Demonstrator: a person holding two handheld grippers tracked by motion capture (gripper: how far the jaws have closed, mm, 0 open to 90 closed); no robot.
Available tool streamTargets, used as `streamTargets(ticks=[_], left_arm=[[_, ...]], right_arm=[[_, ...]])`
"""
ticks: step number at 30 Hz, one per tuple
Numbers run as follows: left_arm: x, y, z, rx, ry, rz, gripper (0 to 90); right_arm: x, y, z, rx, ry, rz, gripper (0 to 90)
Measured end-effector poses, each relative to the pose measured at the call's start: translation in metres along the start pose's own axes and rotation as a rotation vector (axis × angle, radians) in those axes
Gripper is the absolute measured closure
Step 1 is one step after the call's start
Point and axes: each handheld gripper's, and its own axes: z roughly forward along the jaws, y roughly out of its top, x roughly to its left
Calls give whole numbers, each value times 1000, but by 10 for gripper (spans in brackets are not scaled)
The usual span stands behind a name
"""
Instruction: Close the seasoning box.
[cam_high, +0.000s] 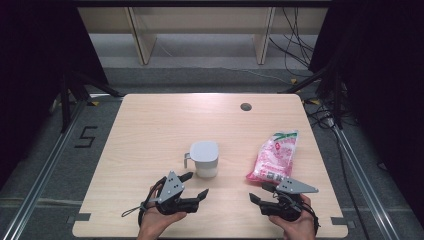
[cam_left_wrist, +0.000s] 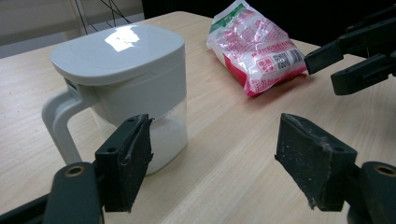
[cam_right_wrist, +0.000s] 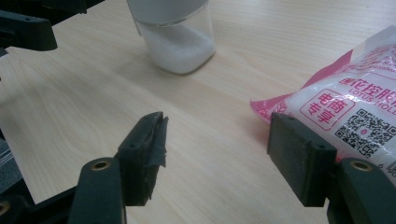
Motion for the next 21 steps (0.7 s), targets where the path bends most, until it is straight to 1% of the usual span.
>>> streamTargets(ticks=[1, 2, 3, 4, 5, 6, 7, 8, 9, 10, 11, 12, 13, 14, 15, 16, 17, 18, 19, 20, 21], left_arm=[[0, -1, 1, -5, -11, 6, 259], [-1, -3, 1, 3, -1, -4, 258], [-2, -4, 1, 3, 1, -10, 258], [-2, -5, 1, 5, -4, -14, 257], [-2, -6, 1, 10, 7, -6, 257], [-2, -8, 1, 17, 10, -2, 257], [-3, -9, 3, 7, -1, -16, 256], [-4, -11, 2, 15, 8, -11, 256], [-5, -12, 2, 20, 8, -10, 255], [-6, -13, 3, 17, 3, -16, 254], [-6, -14, 3, 28, 11, -2, 254], [-8, -15, 4, 24, 7, -10, 254], [-7, -15, 5, 17, -2, 2, 252], [-9, -16, 4, 26, 6, -13, 251], [-10, -17, 5, 18, 2, -15, 251], [-10, -18, 4, 34, 11, 2, 251], [-12, -20, 6, 22, 1, -12, 250], [-13, -21, 5, 30, 5, -8, 250], [-13, -22, 5, 37, 7, -1, 249], [-15, -24, 5, 30, -3, -14, 249], [-15, -26, 6, 30, -6, -17, 249]], right_arm=[[0, 0, 0, -1, 1, 0, 372], [0, 0, 1, -3, -5, -16, 371], [2, 0, 0, 15, 1, 12, 370], [0, -1, 1, 10, 7, -17, 370], [2, 0, 1, 15, -1, 1, 369], [4, -1, 2, 12, 6, 14, 369], [4, -1, 2, 19, 0, 13, 368], [5, -1, 1, 18, 20, 20, 368], [5, -1, 1, 28, 9, 11, 367], [6, -1, 1, 33, 6, 20, 367], [5, -1, 2, 31, 9, 0, 366], [4, -2, 4, 20, 8, -11, 365], [5, -1, 2, 37, 38, -4, 364], [5, -2, 3, 37, 31, -12, 363], [8, -3, 2, 35, 21, 7, 362], [7, -3, 3, 31, 35, -10, 361], [10, -3, 3, 43, 34, 22, 360], [8, -3, 4, 44, 25, -21, 359], [9, -4, 4, 41, 39, -14, 358], [9, -4, 4, 50, 54, -7, 356], [9, -4, 4, 61, 53, -19, 355]])
